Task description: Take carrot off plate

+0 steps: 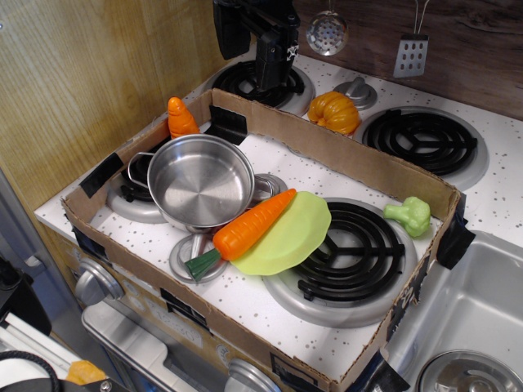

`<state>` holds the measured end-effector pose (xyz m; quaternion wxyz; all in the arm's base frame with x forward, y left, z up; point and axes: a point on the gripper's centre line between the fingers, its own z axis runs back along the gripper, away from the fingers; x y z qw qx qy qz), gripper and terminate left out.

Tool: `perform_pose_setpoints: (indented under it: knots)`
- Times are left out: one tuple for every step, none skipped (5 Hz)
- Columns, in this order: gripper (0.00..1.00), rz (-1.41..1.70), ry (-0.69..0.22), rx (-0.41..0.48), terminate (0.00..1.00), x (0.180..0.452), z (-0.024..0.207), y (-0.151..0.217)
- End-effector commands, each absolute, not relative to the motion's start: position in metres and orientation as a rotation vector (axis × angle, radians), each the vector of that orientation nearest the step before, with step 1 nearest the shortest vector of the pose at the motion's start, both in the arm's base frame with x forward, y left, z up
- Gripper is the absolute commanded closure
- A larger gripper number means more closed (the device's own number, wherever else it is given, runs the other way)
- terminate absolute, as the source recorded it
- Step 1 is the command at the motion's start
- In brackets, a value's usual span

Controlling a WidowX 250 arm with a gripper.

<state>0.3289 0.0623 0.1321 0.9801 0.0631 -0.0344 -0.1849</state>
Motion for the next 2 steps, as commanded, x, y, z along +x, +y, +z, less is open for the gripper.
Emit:
perform_pose_setpoints:
  knots:
    - [0.0,-0.372,-0.069,0.127,0.0,0.329,0.132,0.062]
    - [0.0,-0.33,-0.06,0.134,0.0,0.323,0.127,0.072]
